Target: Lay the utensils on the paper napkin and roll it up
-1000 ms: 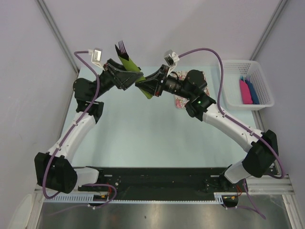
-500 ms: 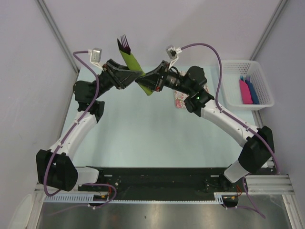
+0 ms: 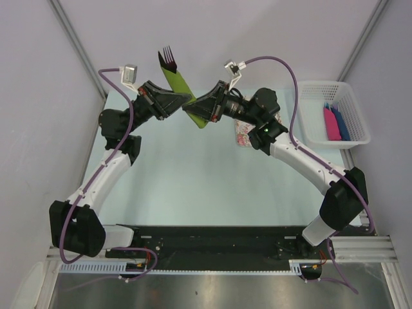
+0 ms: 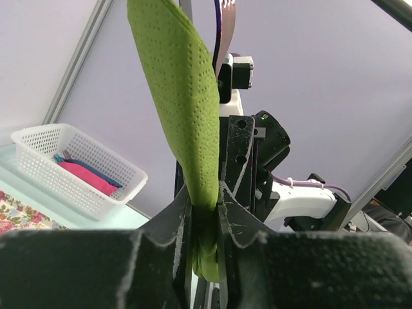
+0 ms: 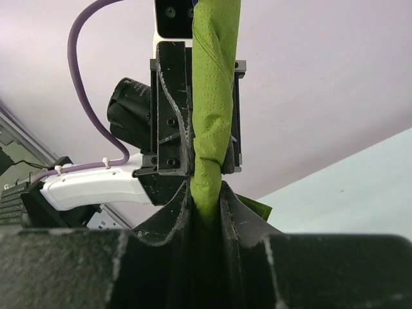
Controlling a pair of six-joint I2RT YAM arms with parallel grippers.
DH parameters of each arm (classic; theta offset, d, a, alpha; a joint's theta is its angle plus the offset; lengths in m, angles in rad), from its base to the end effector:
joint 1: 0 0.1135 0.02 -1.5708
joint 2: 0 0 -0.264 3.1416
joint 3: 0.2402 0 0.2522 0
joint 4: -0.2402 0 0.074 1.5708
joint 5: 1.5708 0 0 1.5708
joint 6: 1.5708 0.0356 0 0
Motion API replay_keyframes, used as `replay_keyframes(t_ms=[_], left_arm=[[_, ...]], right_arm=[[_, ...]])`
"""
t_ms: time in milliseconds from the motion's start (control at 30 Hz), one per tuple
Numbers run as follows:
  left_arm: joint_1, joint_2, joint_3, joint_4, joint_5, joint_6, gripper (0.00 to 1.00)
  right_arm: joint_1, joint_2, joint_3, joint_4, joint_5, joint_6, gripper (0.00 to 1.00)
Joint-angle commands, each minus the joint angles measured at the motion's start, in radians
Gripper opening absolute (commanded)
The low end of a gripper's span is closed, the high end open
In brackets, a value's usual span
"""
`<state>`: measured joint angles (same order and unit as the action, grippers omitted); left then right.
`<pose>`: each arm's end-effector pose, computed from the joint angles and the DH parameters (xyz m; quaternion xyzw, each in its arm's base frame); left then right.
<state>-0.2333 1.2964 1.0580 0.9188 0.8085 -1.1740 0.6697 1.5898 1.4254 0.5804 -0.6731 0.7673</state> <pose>0.2638 -0.0892 0.4301 0.1370 0.5138 -0.6660 0.5231 0.2760 0.2469 0.4377 -0.2512 0.5281 0.6563 0.4767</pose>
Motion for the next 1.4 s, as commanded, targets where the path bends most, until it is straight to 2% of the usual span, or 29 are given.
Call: replay_keyframes(t_ms=[0, 33, 100, 133, 167, 300, 333, 533, 700, 900, 967, 1100, 1133, 1200, 1300, 1333, 1367], left_arm=[[-0.001, -0.002, 0.016, 0.025, 0.017, 0.011, 0.0], [-0.001, -0.002, 0.019, 0.022, 0.018, 0.016, 0.0], [-0.001, -0.003, 0.023, 0.018, 0.02, 0.025, 0.0], [-0.001, -0.002, 0.03, 0.018, 0.026, 0.028, 0.0], [-0.001, -0.002, 0.031, 0.018, 0.031, 0.037, 0.0], [-0.003, 0.0, 0.033, 0.012, 0.044, 0.054, 0.0], [-0.004, 0.004, 0.033, 0.009, 0.049, 0.054, 0.0], [-0.017, 0.014, 0.037, -0.004, 0.052, 0.069, 0.0], [-0.027, 0.024, 0.046, -0.014, 0.043, 0.076, 0.0], [-0.029, 0.02, 0.048, -0.04, 0.02, 0.096, 0.0], [-0.029, 0.02, 0.048, -0.035, 0.011, 0.099, 0.0], [-0.02, 0.027, 0.059, -0.034, 0.004, 0.099, 0.0], [-0.02, 0.029, 0.06, -0.034, 0.001, 0.099, 0.0], [-0.018, 0.029, 0.063, -0.034, 0.0, 0.097, 0.0], [-0.012, 0.027, 0.063, -0.035, -0.008, 0.094, 0.0], [-0.009, 0.027, 0.065, -0.034, -0.011, 0.088, 0.0], [-0.008, 0.026, 0.066, -0.035, -0.012, 0.086, 0.0]], right_arm=[[-0.004, -0.024, 0.014, 0.081, -0.046, 0.032, 0.0], [-0.005, -0.028, 0.012, 0.072, -0.052, 0.026, 0.0], [-0.015, -0.043, 0.006, 0.017, -0.054, -0.016, 0.08], [-0.021, -0.051, 0.001, -0.002, -0.052, -0.029, 0.15], [-0.028, -0.063, -0.003, -0.017, -0.052, -0.04, 0.27], [-0.061, -0.093, -0.005, -0.143, -0.055, -0.144, 0.44], [-0.071, -0.096, -0.002, -0.161, -0.059, -0.16, 0.52], [-0.078, -0.122, 0.017, -0.303, -0.083, -0.285, 0.66], [-0.041, -0.14, 0.02, -0.41, -0.074, -0.411, 0.71], [-0.002, -0.157, -0.015, -0.498, -0.065, -0.545, 0.64], [-0.001, -0.165, -0.036, -0.49, -0.072, -0.539, 0.55], [-0.01, -0.162, -0.066, -0.467, -0.138, -0.469, 0.46], [-0.015, -0.162, -0.077, -0.456, -0.154, -0.452, 0.39], [-0.021, -0.162, -0.091, -0.418, -0.206, -0.41, 0.35], [-0.028, -0.165, -0.098, -0.425, -0.246, -0.367, 0.45], [-0.035, -0.169, -0.097, -0.445, -0.232, -0.385, 0.59], [-0.042, -0.18, -0.098, -0.494, -0.211, -0.404, 0.66]])
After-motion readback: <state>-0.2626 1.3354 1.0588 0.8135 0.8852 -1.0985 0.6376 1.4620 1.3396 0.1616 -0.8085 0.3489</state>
